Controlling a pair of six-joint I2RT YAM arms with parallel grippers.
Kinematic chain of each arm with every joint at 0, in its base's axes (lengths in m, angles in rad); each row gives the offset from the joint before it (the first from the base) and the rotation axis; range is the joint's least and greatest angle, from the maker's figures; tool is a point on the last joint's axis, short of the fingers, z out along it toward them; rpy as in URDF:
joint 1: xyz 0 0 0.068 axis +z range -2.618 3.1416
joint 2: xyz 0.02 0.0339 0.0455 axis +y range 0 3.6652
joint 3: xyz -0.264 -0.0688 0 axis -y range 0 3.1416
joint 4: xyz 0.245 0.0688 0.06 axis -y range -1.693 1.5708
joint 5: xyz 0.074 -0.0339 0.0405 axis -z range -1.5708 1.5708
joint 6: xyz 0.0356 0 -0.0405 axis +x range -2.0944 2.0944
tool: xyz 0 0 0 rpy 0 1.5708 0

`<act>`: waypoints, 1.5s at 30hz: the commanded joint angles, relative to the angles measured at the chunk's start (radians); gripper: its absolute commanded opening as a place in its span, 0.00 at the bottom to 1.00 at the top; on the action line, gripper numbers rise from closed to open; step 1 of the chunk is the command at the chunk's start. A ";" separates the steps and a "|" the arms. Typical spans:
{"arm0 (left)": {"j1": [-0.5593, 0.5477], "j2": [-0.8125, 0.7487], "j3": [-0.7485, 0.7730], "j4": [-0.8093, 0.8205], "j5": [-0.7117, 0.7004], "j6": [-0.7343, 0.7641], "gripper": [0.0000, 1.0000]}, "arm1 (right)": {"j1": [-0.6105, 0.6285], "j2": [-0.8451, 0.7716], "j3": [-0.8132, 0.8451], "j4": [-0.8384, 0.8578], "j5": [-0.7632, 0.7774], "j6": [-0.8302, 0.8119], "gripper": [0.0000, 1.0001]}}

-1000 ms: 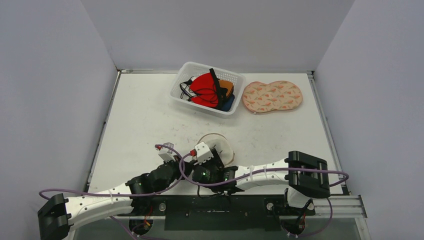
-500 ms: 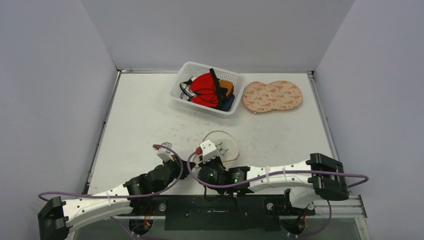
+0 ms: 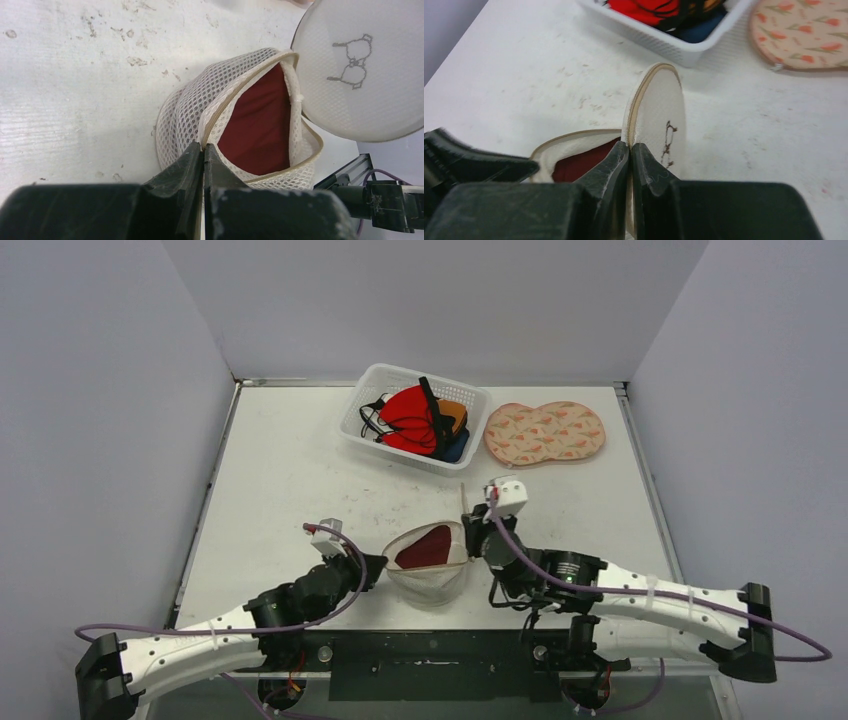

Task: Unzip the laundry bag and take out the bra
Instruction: Open the laundry bag at the center of the board, then pick up the bra from the laundry bag.

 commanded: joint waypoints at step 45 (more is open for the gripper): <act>-0.002 0.131 0.192 -0.061 0.256 -0.031 0.00 | 0.133 0.107 -0.270 0.080 -0.361 -0.052 0.38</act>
